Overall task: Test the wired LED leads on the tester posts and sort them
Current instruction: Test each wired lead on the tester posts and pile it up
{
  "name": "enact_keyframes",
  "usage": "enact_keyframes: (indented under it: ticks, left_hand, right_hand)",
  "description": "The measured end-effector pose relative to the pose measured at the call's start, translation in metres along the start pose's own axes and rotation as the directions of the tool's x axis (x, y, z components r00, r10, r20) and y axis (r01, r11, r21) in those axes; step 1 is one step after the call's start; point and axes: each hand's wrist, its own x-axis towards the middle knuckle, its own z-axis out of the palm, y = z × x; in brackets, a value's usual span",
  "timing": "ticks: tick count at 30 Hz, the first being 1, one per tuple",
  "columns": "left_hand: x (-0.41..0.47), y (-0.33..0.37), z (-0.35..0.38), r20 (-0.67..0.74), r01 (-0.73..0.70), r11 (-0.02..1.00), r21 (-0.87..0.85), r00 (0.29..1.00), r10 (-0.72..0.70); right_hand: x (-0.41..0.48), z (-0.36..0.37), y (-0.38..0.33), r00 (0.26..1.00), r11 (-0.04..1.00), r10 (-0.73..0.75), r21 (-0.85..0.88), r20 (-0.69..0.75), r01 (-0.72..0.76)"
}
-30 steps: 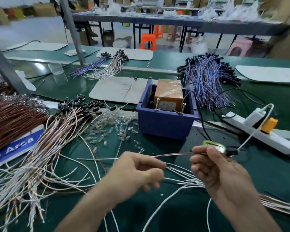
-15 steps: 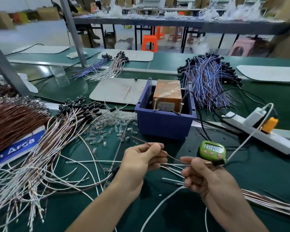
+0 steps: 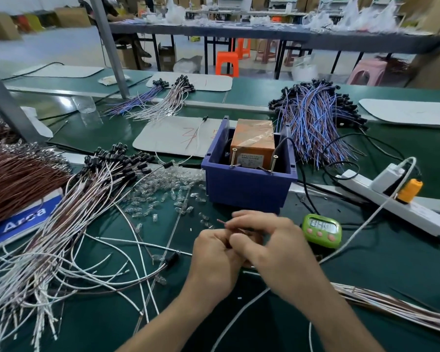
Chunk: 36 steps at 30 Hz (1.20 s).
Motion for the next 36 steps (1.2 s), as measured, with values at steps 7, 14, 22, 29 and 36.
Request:
enact_keyframes:
  ticks: [7, 14, 22, 29, 36]
  left_hand:
    - [0.011, 0.005, -0.017, -0.093, -0.067, 0.955, 0.288, 0.991, 0.098]
    - [0.013, 0.005, -0.03, -0.181, -0.214, 0.87, 0.444, 0.93, 0.32]
    - [0.01, -0.002, -0.032, -0.141, -0.278, 0.506, 0.816, 0.755, 0.641]
    - [0.01, -0.005, -0.033, -0.066, -0.382, 0.517, 0.766, 0.753, 0.654]
    - [0.01, -0.01, -0.036, -0.023, -0.383, 0.574, 0.724, 0.818, 0.575]
  right_hand:
    - [0.014, 0.014, 0.017, 0.983, 0.978, -0.015, 0.203, -0.185, 0.053]
    - [0.012, 0.011, 0.033, 0.994, 0.999, -0.044, -0.036, -0.097, 0.041]
    - [0.01, 0.017, 0.033, 0.989, 1.0, -0.009, -0.012, -0.145, 0.007]
    - [0.008, 0.017, 0.034, 0.986, 1.0, 0.002, 0.027, -0.167, 0.003]
    - [0.007, 0.017, 0.035, 0.985, 0.999, 0.011, 0.049, -0.17, -0.003]
